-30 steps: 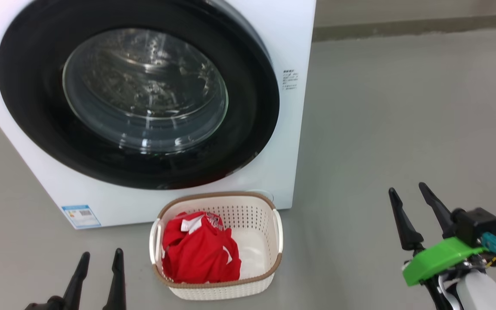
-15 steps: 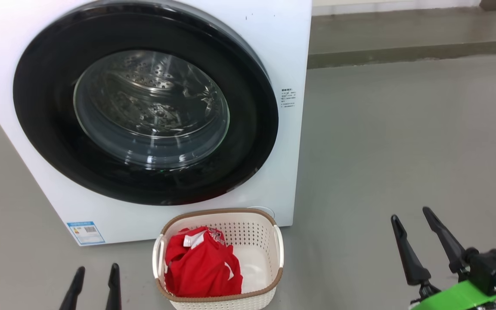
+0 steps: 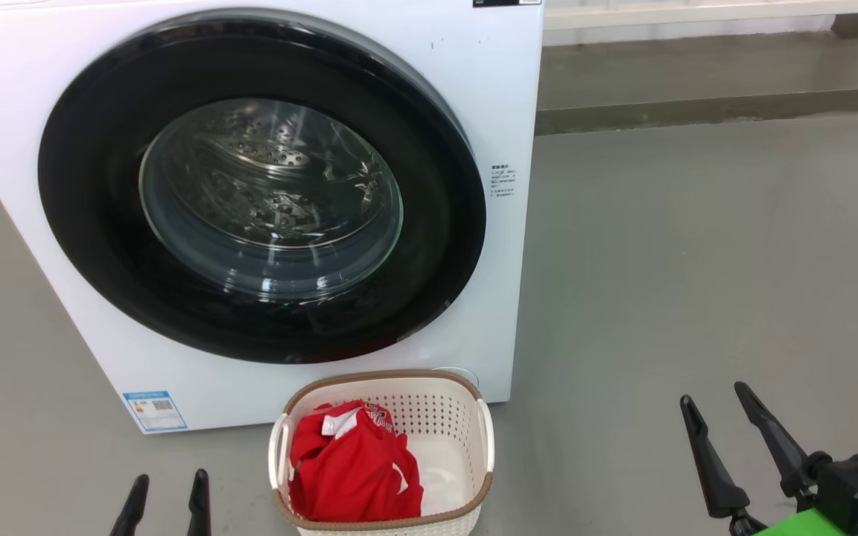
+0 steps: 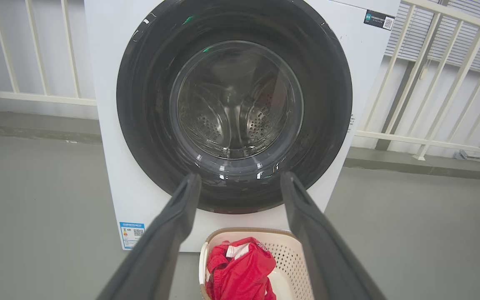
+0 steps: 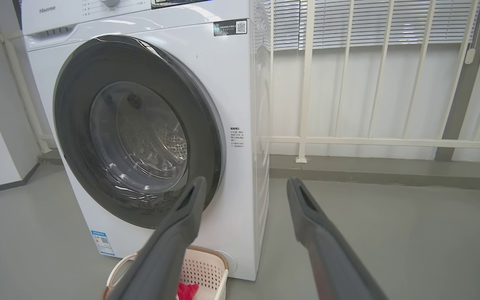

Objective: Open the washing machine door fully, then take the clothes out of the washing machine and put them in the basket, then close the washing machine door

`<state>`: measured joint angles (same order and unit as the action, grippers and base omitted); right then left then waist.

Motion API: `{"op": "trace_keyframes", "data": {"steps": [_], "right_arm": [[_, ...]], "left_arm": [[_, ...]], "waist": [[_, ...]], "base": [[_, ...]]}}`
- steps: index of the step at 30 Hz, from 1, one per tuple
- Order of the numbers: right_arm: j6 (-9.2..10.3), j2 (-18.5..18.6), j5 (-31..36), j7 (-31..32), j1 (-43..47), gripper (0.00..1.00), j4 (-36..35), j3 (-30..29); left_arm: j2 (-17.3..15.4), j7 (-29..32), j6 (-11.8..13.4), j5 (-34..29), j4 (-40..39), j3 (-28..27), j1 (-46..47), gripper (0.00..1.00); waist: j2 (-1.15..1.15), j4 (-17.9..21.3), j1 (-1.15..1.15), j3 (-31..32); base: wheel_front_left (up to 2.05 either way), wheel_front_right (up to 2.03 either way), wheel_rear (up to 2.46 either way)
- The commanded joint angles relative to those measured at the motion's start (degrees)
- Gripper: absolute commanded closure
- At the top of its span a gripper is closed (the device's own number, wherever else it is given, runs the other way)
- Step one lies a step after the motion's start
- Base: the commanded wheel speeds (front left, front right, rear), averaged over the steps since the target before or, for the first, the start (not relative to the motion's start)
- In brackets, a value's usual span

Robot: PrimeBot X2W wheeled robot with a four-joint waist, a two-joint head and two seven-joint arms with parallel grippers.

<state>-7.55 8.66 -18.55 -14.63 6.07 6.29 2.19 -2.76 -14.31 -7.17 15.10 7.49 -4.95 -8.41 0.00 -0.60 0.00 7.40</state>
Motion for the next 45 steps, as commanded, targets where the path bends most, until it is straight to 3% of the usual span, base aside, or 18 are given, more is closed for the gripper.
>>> {"op": "trace_keyframes", "data": {"steps": [1,9,10,17,21,26,45], "right_arm": [[0.06,0.8,-0.5,-0.4,-0.4,0.00,-1.7,1.0],[0.06,1.1,-0.8,-0.4,-0.3,0.00,-1.8,1.0],[0.00,0.0,-0.1,0.0,1.0,1.00,-0.2,0.0],[0.00,-1.3,-1.4,0.4,1.8,1.00,3.2,0.5],[0.00,-1.4,-3.8,1.1,1.3,1.00,3.3,0.2],[0.01,-1.6,-6.8,2.0,0.8,1.00,3.4,-0.2],[0.02,-2.3,-18.5,5.3,-1.5,1.00,4.2,-1.7]], "left_arm": [[-0.4,-0.7,-0.3,-0.3,-1.7,-1.7,1.3,0.00],[-0.3,-0.7,-0.3,-1.1,-1.6,-2.0,1.3,0.00],[0.0,0.0,0.0,-0.7,0.0,-0.2,0.0,1.00],[0.8,0.7,0.1,0.6,3.6,-0.2,-0.1,1.00],[0.7,1.4,0.1,3.1,3.6,-0.3,0.4,1.00],[0.7,2.2,0.1,6.3,3.6,-0.2,0.9,1.00],[0.5,5.4,0.0,18.7,4.1,-0.4,3.2,1.00]], "waist": [[0.00,0.0,0.00,0.0],[0.00,-0.4,0.00,0.2],[0.00,-0.4,0.00,0.2],[0.00,-0.4,0.01,0.1],[0.00,-0.3,0.13,-0.1],[0.00,-0.3,0.01,-0.5],[0.00,-0.1,0.00,-1.7]], "base": [[0.00,0.00,0.00],[0.00,0.00,0.00],[0.00,0.00,0.00],[0.00,0.00,0.00],[0.00,0.00,0.00],[0.00,0.00,0.00],[0.00,0.00,0.00]]}}
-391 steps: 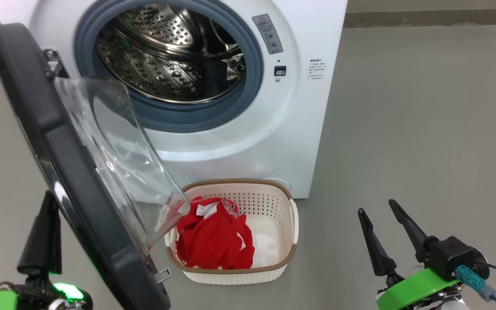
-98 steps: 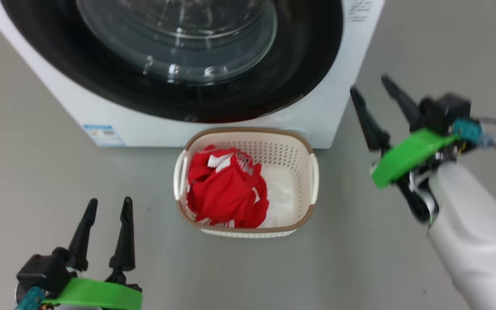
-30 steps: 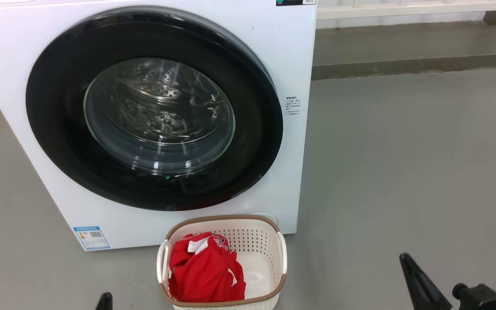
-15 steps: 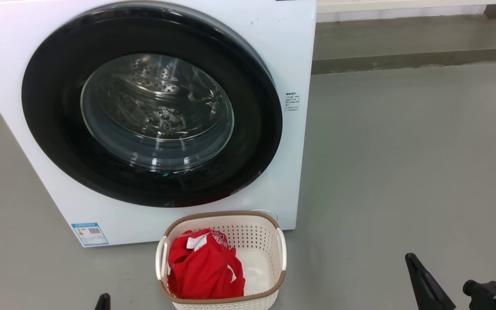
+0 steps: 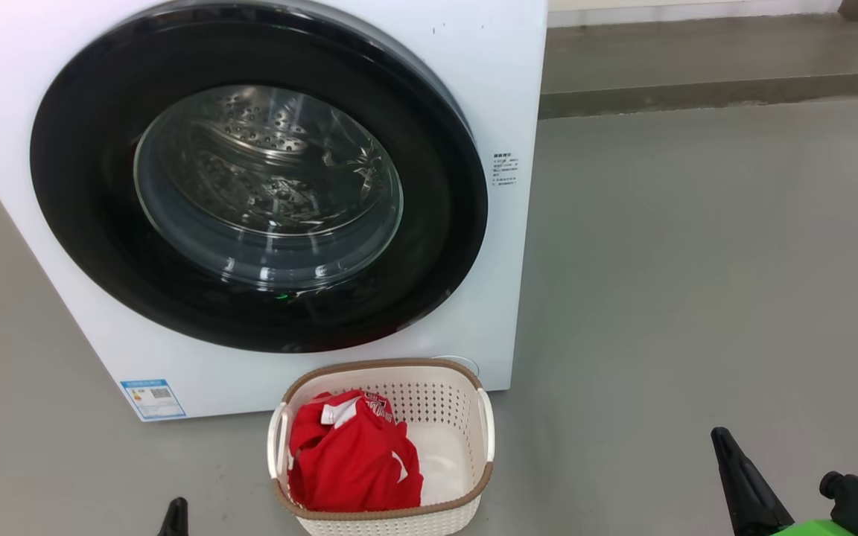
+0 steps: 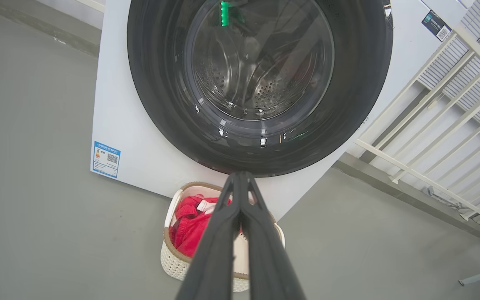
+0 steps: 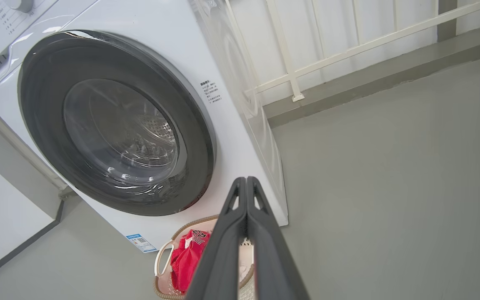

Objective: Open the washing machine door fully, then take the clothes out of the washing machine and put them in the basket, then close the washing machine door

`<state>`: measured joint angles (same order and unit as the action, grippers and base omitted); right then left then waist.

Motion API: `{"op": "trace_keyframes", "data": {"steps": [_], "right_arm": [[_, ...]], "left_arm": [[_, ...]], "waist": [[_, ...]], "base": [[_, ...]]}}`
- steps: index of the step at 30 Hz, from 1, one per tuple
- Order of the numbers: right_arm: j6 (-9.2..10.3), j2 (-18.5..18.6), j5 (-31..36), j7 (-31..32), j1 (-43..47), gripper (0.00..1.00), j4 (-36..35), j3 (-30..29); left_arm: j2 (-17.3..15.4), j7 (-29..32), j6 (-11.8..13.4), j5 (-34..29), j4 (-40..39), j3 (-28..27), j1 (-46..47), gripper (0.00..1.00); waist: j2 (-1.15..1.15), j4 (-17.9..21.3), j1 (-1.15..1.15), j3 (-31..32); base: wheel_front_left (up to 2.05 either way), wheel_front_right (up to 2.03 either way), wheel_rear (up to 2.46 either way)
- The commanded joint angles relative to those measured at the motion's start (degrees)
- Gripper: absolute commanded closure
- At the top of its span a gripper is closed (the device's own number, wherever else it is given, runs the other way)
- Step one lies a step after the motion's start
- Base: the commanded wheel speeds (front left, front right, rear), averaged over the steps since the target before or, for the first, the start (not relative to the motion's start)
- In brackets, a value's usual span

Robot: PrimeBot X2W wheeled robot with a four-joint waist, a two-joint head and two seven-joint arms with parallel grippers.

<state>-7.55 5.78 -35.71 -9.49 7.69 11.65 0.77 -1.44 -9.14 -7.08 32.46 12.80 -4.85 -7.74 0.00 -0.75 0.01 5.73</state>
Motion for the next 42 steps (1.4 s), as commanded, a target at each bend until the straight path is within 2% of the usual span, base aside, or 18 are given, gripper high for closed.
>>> {"op": "trace_keyframes", "data": {"steps": [1,42], "right_arm": [[0.02,0.5,-1.9,0.4,-3.3,1.00,-1.1,-0.4],[0.04,-1.0,-25.4,7.1,-7.8,1.00,0.4,-3.4]], "left_arm": [[-0.8,0.4,-0.1,2.0,-1.2,-0.5,2.7,1.00],[-1.1,7.0,-0.2,26.9,-0.1,-1.0,7.5,1.00]], "waist": [[0.00,0.0,-0.01,-0.1],[0.00,0.3,-0.01,-2.6]], "base": [[0.00,0.00,0.00],[0.00,0.00,0.00]]}}
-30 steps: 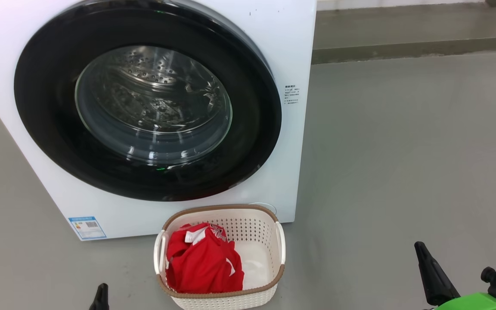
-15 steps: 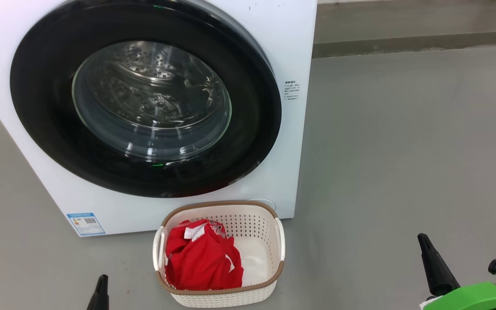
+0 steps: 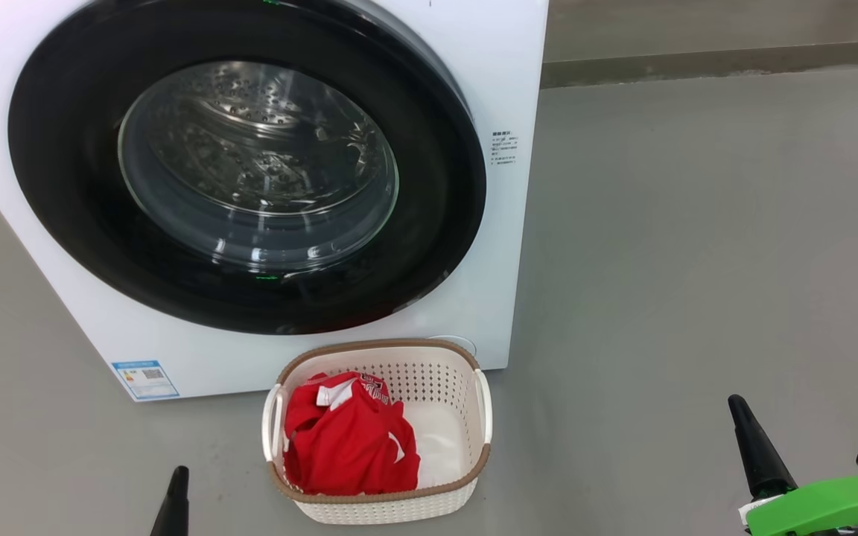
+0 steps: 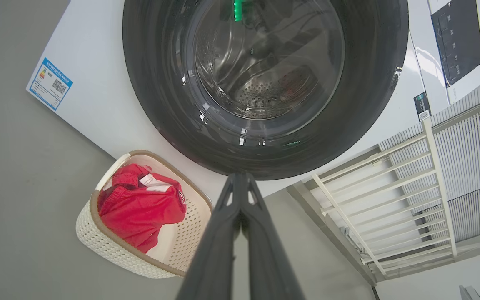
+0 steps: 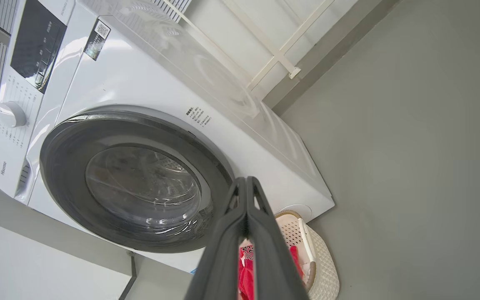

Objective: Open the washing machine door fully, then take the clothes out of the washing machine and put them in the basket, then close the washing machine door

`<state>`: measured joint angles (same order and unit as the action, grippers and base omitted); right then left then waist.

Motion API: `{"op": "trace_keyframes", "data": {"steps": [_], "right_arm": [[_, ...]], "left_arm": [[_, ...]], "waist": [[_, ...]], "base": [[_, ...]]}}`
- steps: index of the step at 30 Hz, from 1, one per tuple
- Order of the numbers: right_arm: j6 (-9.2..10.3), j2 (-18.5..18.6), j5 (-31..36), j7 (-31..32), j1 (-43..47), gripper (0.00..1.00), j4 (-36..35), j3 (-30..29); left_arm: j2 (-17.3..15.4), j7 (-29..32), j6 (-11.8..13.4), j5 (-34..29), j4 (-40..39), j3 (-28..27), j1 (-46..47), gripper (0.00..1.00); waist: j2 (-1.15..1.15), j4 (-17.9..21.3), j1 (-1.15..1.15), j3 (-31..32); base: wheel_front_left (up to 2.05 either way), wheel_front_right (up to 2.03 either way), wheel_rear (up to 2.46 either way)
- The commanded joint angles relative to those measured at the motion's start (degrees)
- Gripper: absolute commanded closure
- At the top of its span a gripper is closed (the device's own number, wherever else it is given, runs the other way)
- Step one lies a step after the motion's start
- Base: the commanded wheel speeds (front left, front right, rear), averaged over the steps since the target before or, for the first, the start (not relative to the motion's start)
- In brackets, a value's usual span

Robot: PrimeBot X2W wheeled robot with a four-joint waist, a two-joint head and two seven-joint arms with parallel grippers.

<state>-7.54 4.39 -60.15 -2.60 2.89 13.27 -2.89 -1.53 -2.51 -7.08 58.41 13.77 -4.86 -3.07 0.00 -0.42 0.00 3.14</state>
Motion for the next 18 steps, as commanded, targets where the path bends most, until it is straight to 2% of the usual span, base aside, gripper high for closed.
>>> {"op": "trace_keyframes", "data": {"steps": [1,18], "right_arm": [[0.03,0.4,-1.6,0.4,-3.2,1.00,-1.2,0.2],[0.04,-0.2,-11.0,3.1,-5.0,1.00,-0.6,-1.0]], "left_arm": [[-1.0,0.5,-0.2,1.6,-1.1,-1.0,3.0,1.00],[-1.1,3.1,-0.3,11.5,-0.7,-1.2,4.9,1.00]], "waist": [[0.00,0.0,0.00,-0.1],[0.00,0.1,0.00,-1.1]], "base": [[0.00,0.00,0.00],[0.00,0.00,0.00]]}}
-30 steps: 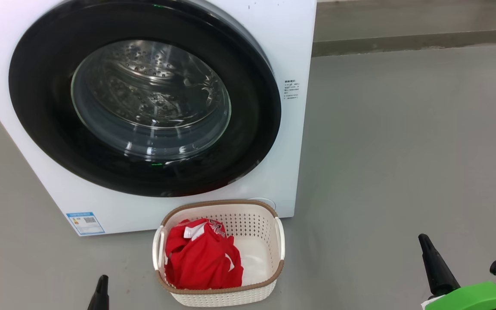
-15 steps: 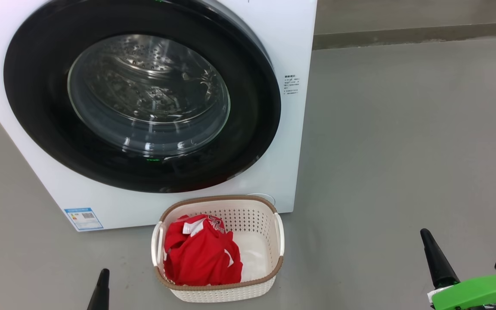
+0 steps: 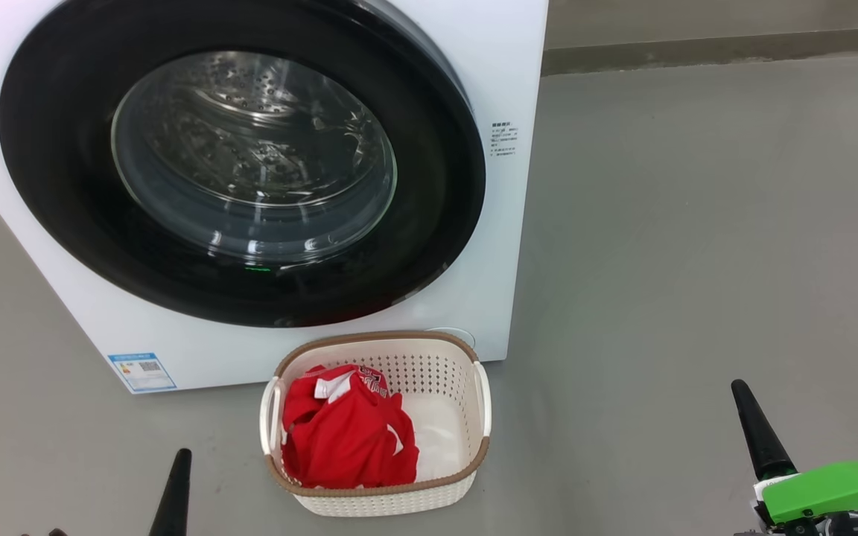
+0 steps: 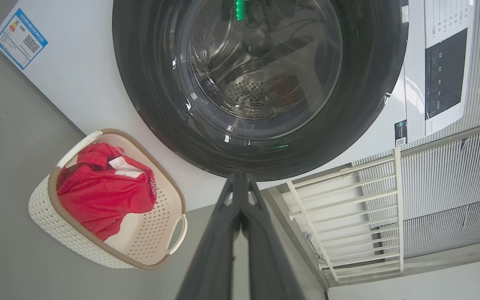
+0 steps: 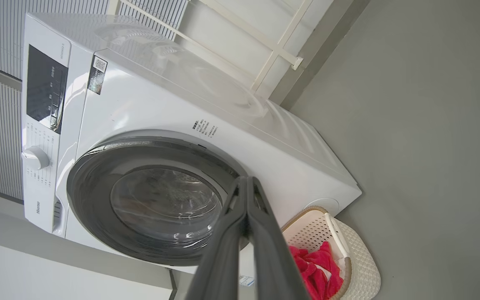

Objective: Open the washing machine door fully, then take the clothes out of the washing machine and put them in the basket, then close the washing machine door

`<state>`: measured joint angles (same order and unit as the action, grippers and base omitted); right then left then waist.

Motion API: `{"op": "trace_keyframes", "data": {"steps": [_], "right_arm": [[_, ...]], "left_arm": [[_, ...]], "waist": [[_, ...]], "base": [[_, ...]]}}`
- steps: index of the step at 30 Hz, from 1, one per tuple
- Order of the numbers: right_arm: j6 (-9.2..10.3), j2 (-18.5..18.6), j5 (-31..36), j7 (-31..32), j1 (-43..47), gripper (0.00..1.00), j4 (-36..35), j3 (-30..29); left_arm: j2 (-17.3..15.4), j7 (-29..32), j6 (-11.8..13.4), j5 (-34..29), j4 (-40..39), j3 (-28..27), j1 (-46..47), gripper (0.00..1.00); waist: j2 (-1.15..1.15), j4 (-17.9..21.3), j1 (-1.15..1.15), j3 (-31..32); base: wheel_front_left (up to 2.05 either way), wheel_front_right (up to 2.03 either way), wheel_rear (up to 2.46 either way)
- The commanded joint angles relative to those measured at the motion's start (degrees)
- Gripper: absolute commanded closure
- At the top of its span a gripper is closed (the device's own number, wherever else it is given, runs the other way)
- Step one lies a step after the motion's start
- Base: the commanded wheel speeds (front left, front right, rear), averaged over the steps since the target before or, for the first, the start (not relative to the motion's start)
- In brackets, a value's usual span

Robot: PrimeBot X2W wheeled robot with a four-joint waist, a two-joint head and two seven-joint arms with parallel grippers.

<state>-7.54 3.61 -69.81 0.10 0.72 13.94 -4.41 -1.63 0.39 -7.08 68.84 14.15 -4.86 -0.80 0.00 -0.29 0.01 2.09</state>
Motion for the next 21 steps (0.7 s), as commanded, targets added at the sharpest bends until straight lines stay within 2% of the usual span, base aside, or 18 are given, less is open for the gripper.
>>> {"op": "trace_keyframes", "data": {"steps": [1,21], "right_arm": [[0.04,0.6,-1.9,0.6,-2.9,1.00,-1.2,0.4],[0.05,-0.2,-14.3,4.1,-5.3,1.00,-0.4,-1.1]], "left_arm": [[-1.0,0.4,-0.3,1.7,-1.0,-1.2,2.8,1.00],[-1.1,3.9,-0.4,14.8,-0.4,-1.5,5.3,1.00]], "waist": [[0.00,0.0,-0.01,-0.1],[0.00,0.2,-0.01,-1.4]], "base": [[0.00,0.00,0.00],[0.00,0.00,0.00]]}}
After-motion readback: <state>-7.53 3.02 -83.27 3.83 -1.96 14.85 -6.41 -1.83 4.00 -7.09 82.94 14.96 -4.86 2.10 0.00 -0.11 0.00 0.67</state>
